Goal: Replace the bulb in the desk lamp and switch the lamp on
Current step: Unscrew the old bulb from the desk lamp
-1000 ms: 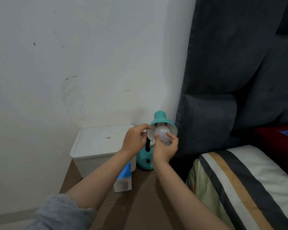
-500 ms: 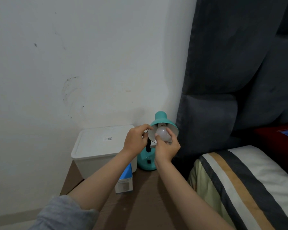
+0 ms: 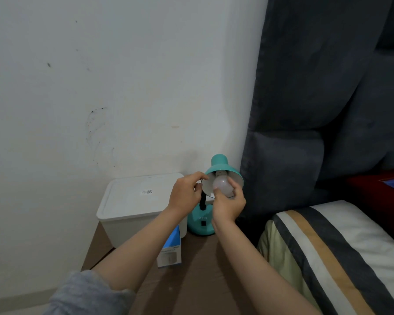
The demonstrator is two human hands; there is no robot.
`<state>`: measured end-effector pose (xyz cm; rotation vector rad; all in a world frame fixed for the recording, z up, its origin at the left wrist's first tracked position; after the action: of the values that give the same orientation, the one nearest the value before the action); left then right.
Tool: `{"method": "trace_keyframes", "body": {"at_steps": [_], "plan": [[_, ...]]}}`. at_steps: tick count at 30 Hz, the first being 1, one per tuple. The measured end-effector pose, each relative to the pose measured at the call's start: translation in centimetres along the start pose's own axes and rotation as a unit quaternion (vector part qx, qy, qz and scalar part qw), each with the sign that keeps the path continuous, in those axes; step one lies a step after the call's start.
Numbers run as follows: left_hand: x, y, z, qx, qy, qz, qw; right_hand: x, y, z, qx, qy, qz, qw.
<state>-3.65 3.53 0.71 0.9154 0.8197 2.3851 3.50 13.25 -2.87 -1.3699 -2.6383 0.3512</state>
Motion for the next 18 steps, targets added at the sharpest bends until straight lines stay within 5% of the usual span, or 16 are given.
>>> {"method": "trace_keyframes", "body": {"at_steps": [18], "plan": [[-0.07,0.05,0.30,0.000,0.001,0.003,1.000,-0.22,0.02,0.06,0.047,-0.088,0.006,0.995]]}}
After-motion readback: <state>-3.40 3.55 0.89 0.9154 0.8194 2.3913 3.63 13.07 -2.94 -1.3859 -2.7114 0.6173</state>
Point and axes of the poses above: each hand's wrist, its own x-axis towards the middle knuckle, its own y-axis out of the back of the hand, z = x × y, the point moved 4 cm from there along x, towards the middle knuckle, and after that the axes turned 11 degrees about -z, right-handed, at the moved point
